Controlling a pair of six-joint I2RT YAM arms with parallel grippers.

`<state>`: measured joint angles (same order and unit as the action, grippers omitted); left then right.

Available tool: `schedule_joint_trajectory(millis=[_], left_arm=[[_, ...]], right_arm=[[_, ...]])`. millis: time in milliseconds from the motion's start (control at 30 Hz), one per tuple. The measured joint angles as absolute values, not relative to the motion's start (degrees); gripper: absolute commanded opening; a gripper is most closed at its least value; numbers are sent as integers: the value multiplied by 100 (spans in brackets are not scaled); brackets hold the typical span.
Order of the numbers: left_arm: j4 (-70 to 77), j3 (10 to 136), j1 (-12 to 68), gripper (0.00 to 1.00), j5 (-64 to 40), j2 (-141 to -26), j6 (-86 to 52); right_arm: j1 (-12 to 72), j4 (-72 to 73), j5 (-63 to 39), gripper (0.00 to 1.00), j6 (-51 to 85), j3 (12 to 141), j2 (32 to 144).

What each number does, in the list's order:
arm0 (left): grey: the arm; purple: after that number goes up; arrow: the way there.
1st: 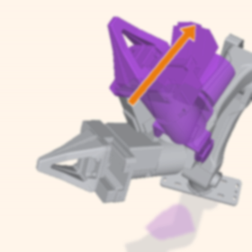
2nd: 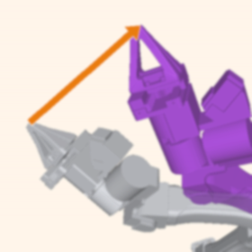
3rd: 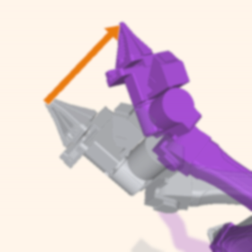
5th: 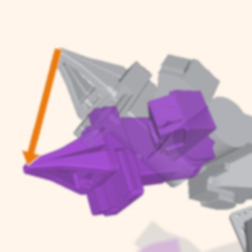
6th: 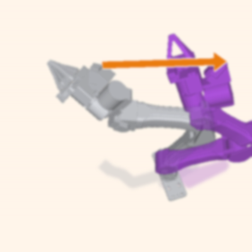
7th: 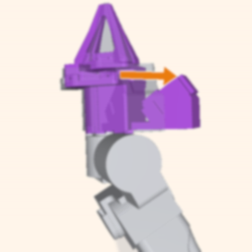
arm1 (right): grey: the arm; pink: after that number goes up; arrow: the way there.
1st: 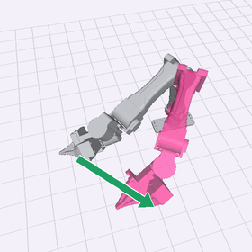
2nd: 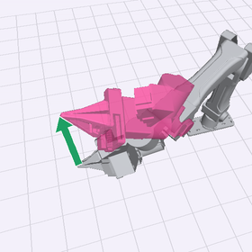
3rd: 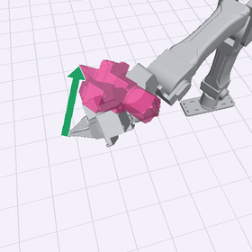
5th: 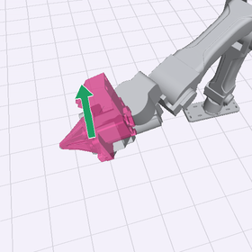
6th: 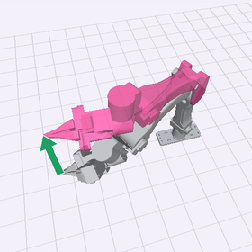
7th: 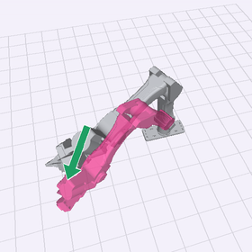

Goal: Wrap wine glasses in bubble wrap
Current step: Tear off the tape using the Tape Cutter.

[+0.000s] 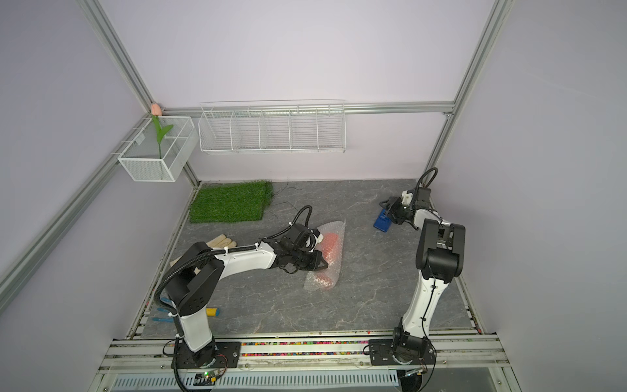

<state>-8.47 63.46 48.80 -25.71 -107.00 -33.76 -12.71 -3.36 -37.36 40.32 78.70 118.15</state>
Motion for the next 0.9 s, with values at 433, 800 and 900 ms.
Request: schedule_joint_trajectory(millis=[433,800,900], left_arm=[[-891,6386,4882,12,-2580,-10722,-3374],[-888,6388,4882,12,-2580,-10724,-3376],[-888,6388,4882,12,-2580,-10726,-3374]], right_arm=[[-1313,43,-3686,27,4206,7572,11778],[-1352,-91,-3634,7,4250,7526,11758],[-1352,-115,-3634,7,4252,7520,11745]])
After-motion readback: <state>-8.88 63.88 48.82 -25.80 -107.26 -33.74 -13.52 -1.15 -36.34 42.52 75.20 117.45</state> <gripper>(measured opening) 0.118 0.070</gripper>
